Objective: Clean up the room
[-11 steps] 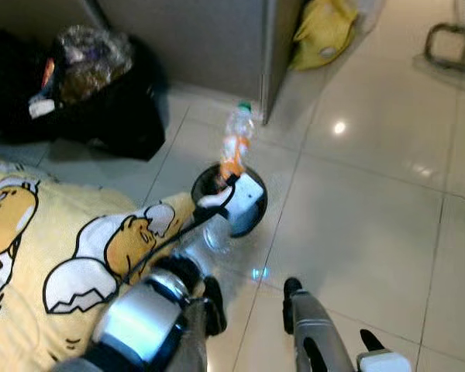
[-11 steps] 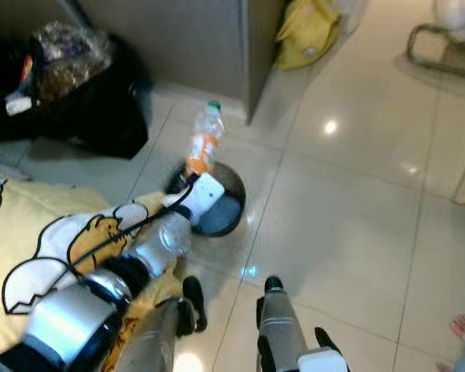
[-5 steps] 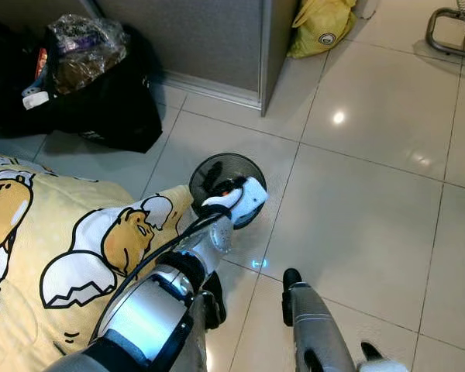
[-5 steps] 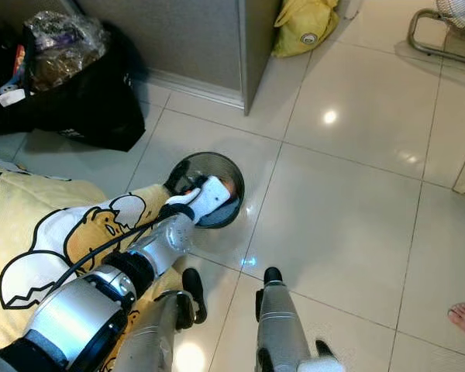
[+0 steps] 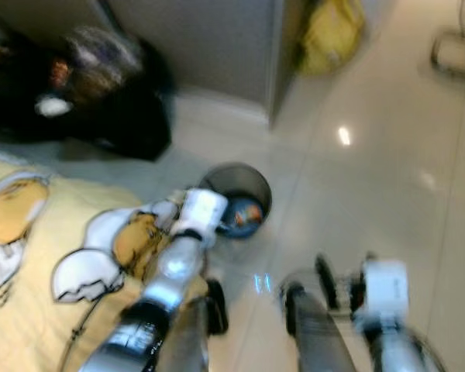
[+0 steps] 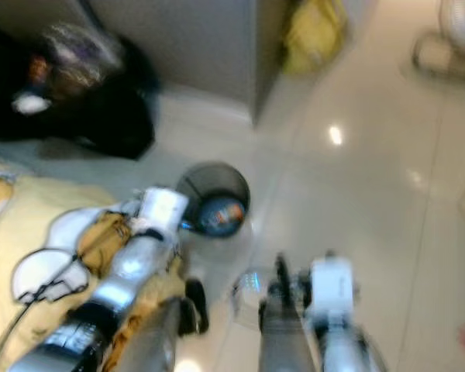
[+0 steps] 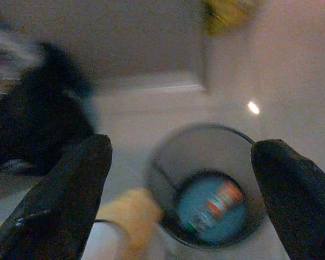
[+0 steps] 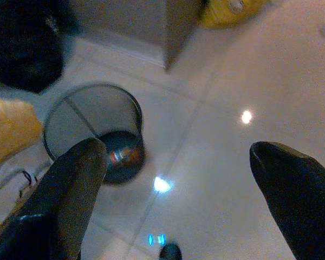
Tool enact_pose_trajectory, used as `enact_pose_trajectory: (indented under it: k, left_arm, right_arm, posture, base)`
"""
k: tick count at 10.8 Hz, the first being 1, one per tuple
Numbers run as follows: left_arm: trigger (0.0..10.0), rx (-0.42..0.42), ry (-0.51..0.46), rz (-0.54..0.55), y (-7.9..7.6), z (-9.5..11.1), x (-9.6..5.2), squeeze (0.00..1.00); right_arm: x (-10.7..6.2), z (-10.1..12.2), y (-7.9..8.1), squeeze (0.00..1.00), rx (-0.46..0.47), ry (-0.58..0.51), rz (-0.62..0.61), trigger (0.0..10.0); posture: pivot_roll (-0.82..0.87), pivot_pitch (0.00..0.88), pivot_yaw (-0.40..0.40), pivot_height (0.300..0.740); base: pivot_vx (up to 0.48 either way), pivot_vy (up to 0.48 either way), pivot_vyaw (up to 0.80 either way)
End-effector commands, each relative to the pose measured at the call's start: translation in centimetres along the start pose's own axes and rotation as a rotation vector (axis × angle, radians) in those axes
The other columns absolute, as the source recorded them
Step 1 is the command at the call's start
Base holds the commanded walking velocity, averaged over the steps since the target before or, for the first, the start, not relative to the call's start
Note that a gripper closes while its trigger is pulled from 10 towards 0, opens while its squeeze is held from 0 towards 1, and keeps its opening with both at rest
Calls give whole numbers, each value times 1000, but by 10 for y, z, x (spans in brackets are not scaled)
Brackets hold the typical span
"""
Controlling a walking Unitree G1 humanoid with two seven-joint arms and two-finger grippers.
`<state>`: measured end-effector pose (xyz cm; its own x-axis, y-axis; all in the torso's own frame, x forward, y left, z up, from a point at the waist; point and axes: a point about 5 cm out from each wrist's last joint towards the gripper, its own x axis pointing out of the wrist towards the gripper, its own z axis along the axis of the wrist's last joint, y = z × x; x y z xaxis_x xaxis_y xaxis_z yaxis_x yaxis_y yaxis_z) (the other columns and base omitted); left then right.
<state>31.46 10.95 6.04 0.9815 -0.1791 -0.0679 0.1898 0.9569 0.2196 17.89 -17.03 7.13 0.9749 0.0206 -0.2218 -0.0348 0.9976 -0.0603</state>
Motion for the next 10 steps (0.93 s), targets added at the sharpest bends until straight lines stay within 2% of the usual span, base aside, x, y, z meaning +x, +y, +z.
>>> enact_pose_trajectory:
  k: [1,2,3,4,5,6,7,8,10]
  left_arm:
    - [10000,-68,2,41,7,0,-10,0]
    - [10000,-101,-85,158,28,19,-22,0]
    - [10000,-98,-110,189,36,26,-23,0]
    - [10000,-27,-135,170,39,32,-21,0]
    - [10000,-80,-147,195,45,32,-21,0]
    - [10000,-98,-127,197,41,33,-21,0]
    - [10000,-96,-121,206,39,34,-25,0]
    - [10000,-128,-93,202,38,30,-29,0]
    - [10000,-157,-75,186,35,26,-29,0]
  right_arm:
    - [6,-11,-2,0,35,49,-12,10000]
    - [39,3,-5,0,55,-14,2,10000]
    - [54,7,-10,0,43,-30,0,10000]
    - [67,13,-16,0,-13,-46,3,10000]
    - [85,24,-17,0,-18,-77,39,10000]
    - [97,28,-11,0,-22,-89,57,10000]
    - [105,27,-7,0,-3,-85,71,10000]
    - [108,17,1,0,25,-63,105,10000]
    - [109,13,3,0,22,-76,149,10000]
  posture:
    - [-162,109,105,740]
    - [-84,0,76,740]
    - [-51,0,41,740]
    - [-31,0,2,740]
    - [-15,0,-13,740]
    - [-9,0,-9,740]
    - [-2,0,-8,740]
    - [4,0,-6,740]
    - [9,0,3,740]
  base:
    - [0,0,0]
    - [0,0,756]
    - [0,0,775]
    - [0,0,769]
    - [0,0,738]
    - [0,-480,731]
    - [0,0,719]
    - [0,0,663]
    - [0,480,262]
